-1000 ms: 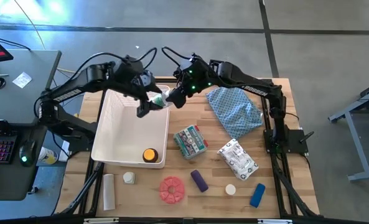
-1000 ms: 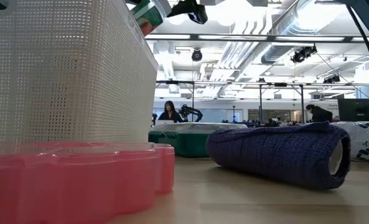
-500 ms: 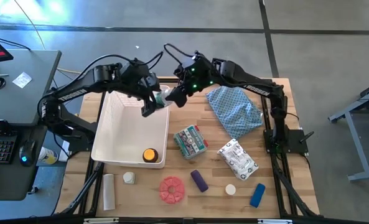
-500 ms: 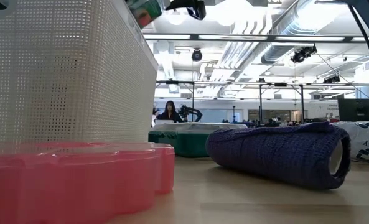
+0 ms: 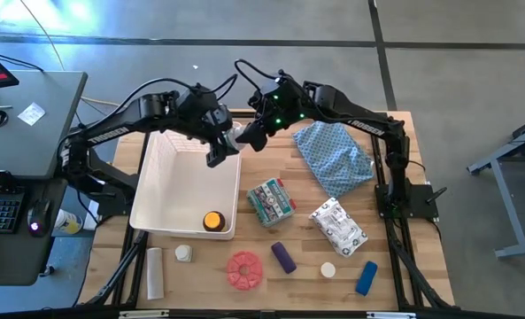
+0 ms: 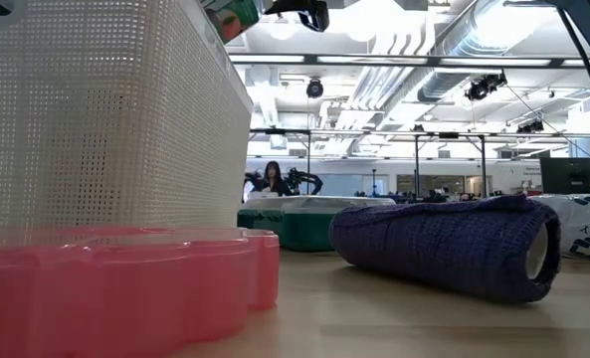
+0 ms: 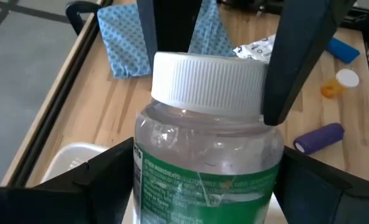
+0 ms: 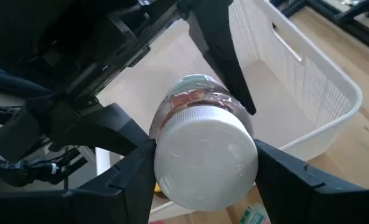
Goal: Pick & place medical supplies in basket/bin
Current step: Put the green medicine bottle into the white bin
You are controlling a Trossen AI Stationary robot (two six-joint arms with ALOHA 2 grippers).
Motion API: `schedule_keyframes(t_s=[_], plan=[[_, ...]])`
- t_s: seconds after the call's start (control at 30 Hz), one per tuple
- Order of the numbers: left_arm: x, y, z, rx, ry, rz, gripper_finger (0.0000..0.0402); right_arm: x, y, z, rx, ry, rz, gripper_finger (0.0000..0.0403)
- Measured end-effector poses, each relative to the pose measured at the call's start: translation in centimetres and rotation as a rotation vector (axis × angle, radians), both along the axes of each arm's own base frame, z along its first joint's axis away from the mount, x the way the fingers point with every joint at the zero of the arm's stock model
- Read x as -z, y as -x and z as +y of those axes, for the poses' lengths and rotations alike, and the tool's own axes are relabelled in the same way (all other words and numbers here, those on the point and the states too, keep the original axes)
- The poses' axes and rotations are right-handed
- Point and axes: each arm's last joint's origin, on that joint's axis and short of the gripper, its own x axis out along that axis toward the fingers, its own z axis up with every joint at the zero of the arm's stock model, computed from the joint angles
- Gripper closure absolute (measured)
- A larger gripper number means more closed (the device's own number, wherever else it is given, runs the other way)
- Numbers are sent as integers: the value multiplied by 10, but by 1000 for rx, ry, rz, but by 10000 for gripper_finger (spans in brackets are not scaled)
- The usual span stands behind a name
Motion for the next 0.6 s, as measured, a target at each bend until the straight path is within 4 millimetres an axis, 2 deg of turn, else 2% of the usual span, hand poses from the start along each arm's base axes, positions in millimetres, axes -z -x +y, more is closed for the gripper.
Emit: schedule_keyframes(t_s=[0.2,0.37,0.47,0.6], plan=[[0,0,0,0,-5,6,87,0,0,0,-3,4,0,178],[1,2,0,-9,-11,25,89,1,-1,0,-3,6,1,159],[2,11,-2,-24,-14,78,87,1,0,0,-12,-2,9,150],[-3,25,-5,-33,-17,65,90,-3,4,2,-39,7,-2,148]])
